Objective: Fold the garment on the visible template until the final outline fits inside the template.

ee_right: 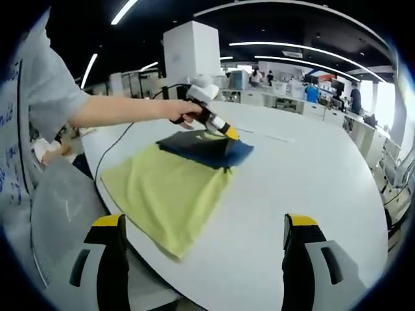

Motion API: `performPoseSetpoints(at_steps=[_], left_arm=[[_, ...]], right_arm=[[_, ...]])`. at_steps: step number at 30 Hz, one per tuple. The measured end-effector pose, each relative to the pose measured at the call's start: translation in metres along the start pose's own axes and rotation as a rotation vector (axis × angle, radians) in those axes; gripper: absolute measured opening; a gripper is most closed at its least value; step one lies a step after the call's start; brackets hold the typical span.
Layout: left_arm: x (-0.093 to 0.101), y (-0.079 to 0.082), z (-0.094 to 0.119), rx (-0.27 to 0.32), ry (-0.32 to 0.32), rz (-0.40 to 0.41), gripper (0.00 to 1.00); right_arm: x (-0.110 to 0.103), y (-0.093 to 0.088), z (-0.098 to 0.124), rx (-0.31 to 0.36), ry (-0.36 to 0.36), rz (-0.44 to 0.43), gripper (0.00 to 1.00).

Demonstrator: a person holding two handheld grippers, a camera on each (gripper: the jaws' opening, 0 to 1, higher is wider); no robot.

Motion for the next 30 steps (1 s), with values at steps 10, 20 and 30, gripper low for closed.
performPoseSetpoints(at_steps=[10, 20, 30], left_arm=[[0.006, 0.006, 0.0, 0.036, -0.048, -0.016, 0.08], [0.007, 0.002, 0.006, 0.035, -0.051, -0.048, 0.21], [0.011, -0.002, 0.023, 0.042, -0.049, -0.138, 0.49]], right_arm=[[-0.001, 0.001, 0.0, 0.005, -0.003, -0.001, 1.0], [-0.004, 0.004, 0.002, 0.012, -0.004, 0.007, 1.0], [-0.012, 0.006, 0.002, 0.013, 0.012, 0.021, 1.0]])
Point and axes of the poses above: the point that each gripper's makers call its tool centre point, and the gripper's own axes: z roughly backward along the fingers, x roughly to its right, y roughly out of its top, the point moved 7 cm from there along z, roughly backward along the fingers, and after that the axes turned 8 degrees about -x, right-handed, at the moved point
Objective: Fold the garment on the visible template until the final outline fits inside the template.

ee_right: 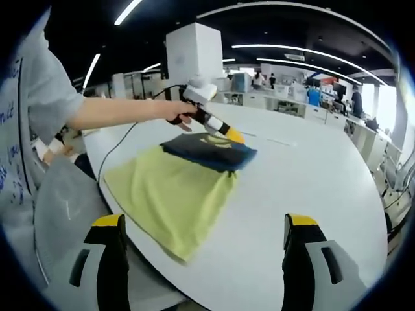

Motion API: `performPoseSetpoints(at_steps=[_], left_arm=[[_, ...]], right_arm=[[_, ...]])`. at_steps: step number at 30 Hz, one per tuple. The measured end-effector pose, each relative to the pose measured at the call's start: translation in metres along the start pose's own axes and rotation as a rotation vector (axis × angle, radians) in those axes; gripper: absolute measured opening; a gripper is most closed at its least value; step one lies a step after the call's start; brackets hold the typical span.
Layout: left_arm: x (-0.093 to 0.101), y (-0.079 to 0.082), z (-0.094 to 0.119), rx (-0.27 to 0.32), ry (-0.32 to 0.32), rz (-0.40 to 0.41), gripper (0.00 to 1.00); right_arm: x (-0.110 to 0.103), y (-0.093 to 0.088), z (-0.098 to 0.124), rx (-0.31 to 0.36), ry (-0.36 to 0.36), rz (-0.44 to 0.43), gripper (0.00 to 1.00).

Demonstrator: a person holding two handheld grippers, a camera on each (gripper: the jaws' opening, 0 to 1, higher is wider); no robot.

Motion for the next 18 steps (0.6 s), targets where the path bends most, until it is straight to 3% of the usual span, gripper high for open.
performPoseSetpoints(at_steps=[4, 18], left_arm=[[-0.001, 0.001, 0.009, 0.009, 0.013, -0.025, 0.63], [0.012, -0.007, 0.049, 0.053, 0.028, -0.138, 0.91]], right_arm=[[-0.003, 0.003, 0.0, 0.003, 0.001, 0.01, 1.0], [-0.013, 0.01, 0.001, 0.008, 0.0, 0.036, 1.0]])
Point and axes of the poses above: the point that each gripper's makers call its tool centre point, and the gripper's own axes: z roughly backward along the fingers, x roughly to its right, y roughly out of its top, the point moved 7 cm from there along z, roughly backward along the fingers, and after that the axes turned 8 degrees about -x, right-handed, at the moved point
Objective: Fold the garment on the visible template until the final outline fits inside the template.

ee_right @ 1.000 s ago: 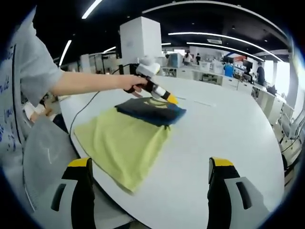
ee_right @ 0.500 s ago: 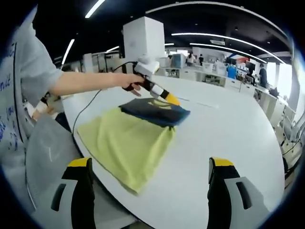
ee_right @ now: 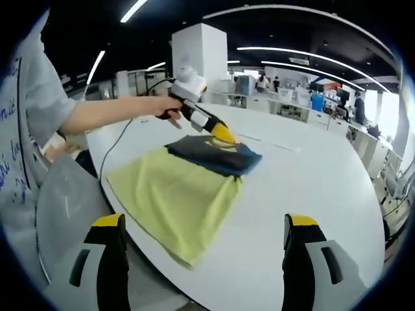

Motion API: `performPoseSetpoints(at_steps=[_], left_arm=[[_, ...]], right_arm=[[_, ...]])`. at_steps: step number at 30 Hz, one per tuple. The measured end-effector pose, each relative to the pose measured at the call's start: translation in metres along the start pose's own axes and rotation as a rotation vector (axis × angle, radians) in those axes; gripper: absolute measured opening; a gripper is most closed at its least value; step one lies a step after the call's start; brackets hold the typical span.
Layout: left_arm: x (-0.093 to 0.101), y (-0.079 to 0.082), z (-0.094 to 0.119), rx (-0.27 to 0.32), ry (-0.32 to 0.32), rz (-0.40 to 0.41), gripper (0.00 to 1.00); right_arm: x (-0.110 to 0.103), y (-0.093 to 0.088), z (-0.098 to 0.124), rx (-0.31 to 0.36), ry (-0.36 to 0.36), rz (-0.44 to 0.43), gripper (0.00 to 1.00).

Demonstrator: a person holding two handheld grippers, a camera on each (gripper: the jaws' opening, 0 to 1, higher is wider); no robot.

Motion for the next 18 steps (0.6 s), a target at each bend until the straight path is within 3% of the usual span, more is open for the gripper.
performPoseSetpoints(at_steps=[3, 13, 18], left_arm=[[0.003, -0.001, 0.008, -0.006, -0.001, -0.017, 0.99], [-0.002, -0.009, 0.021, -0.031, 0.027, -0.085, 0.99], [-0.015, -0.022, 0.03, -0.056, 0.052, -0.105, 1.0]], right_arm=[[-0.002, 0.002, 0.0, 0.0, 0.0, 0.005, 1.0], [-0.004, 0.011, -0.006, 0.024, -0.01, 0.015, 1.0], [0.002, 0.021, -0.013, 0.053, -0.036, -0.004, 1.0]])
Point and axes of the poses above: the point that each gripper's makers call its tool centre point, and the gripper's own axes: z roughly backward along the fingers, x roughly to its right, y roughly out of its top, the point moved 7 cm from there along z, roughly backward along the fingers, and after that the axes turned 8 degrees about -x, right-handed, at the moved point
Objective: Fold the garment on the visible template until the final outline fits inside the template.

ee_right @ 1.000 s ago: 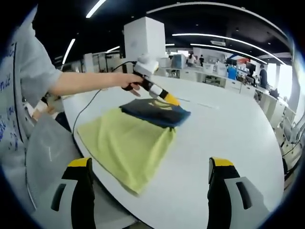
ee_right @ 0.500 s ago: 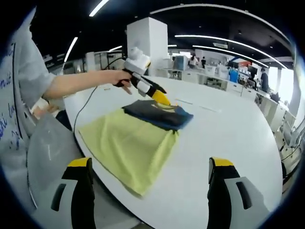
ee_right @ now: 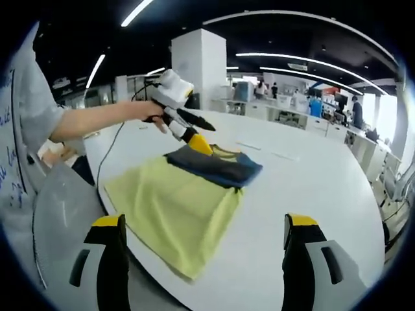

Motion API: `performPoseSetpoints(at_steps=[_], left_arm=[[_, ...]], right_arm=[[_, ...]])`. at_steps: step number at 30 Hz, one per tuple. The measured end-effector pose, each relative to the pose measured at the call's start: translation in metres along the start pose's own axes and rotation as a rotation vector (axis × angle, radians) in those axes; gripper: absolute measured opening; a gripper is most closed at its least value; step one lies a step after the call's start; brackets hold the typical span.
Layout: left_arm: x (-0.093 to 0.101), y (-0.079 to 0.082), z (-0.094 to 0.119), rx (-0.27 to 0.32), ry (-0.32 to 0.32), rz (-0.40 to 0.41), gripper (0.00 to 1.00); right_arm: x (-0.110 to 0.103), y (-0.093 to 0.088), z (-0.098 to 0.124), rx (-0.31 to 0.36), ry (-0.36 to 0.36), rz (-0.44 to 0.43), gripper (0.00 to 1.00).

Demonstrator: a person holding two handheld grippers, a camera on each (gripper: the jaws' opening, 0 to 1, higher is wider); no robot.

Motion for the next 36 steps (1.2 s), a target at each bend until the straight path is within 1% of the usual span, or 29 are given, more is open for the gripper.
performPoseSetpoints(at_steps=[3, 5, 6, 10, 12, 17, 20, 22, 28, 29, 30, 31, 32, 33, 34, 36], left_arm=[[-0.009, -0.014, 0.003, -0.044, 0.044, -0.011, 1.0], [-0.012, -0.023, 0.006, -0.055, 0.059, -0.016, 1.0], [-0.013, -0.025, 0.007, -0.056, 0.062, -0.016, 1.0], [-0.025, -0.041, 0.011, -0.089, 0.093, -0.011, 1.0], [-0.029, -0.048, 0.013, -0.093, 0.098, 0.006, 1.0], [-0.041, -0.058, 0.017, -0.1, 0.11, 0.025, 0.99], [-0.049, -0.06, 0.018, -0.109, 0.12, 0.028, 0.99], [-0.052, -0.062, 0.018, -0.114, 0.116, 0.031, 0.99], [-0.059, -0.07, 0.013, -0.138, 0.1, 0.029, 0.99], [-0.059, -0.073, 0.01, -0.151, 0.08, 0.03, 0.99], [-0.06, -0.076, 0.007, -0.163, 0.071, 0.033, 0.99], [-0.061, -0.078, 0.005, -0.172, 0.069, 0.033, 1.0], [-0.062, -0.079, 0.004, -0.175, 0.067, 0.03, 1.0], [-0.065, -0.081, 0.002, -0.179, 0.069, 0.032, 1.0], [-0.066, -0.082, 0.0, -0.179, 0.069, 0.036, 1.0], [-0.069, -0.084, -0.002, -0.179, 0.067, 0.048, 1.0]], right_arm=[[0.002, 0.004, -0.006, 0.007, -0.011, -0.001, 1.0], [0.003, 0.007, -0.01, 0.009, -0.013, -0.004, 1.0], [0.003, 0.007, -0.011, 0.01, -0.013, -0.004, 1.0], [0.007, 0.012, -0.024, 0.023, -0.003, -0.009, 1.0], [0.01, 0.014, -0.032, 0.026, -0.001, -0.017, 1.0], [0.018, 0.024, -0.05, 0.02, -0.012, 0.018, 0.99], [0.028, 0.032, -0.064, 0.025, -0.01, 0.024, 0.93], [0.034, 0.036, -0.072, 0.032, -0.007, 0.021, 0.89], [0.053, 0.048, -0.102, 0.057, -0.01, -0.016, 0.69], [0.057, 0.049, -0.109, 0.05, -0.013, -0.026, 0.66], [0.061, 0.048, -0.117, 0.02, -0.023, -0.018, 0.64], [0.063, 0.047, -0.122, 0.003, -0.028, 0.008, 0.62], [0.063, 0.048, -0.127, 0.0, -0.03, 0.015, 0.61], [0.065, 0.048, -0.135, -0.005, -0.024, 0.007, 0.59], [0.067, 0.046, -0.142, -0.022, -0.012, -0.001, 0.55], [0.069, 0.044, -0.153, -0.035, -0.001, -0.009, 0.49]])
Point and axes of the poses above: the point that each gripper's makers call its tool centre point, and the gripper's own axes: z roughly backward along the fingers, x roughly to its right, y roughly out of its top, the point moved 7 cm from there along z, roughly backward along the fingers, and after that the axes turned 8 degrees about -x, right-handed, at the moved point
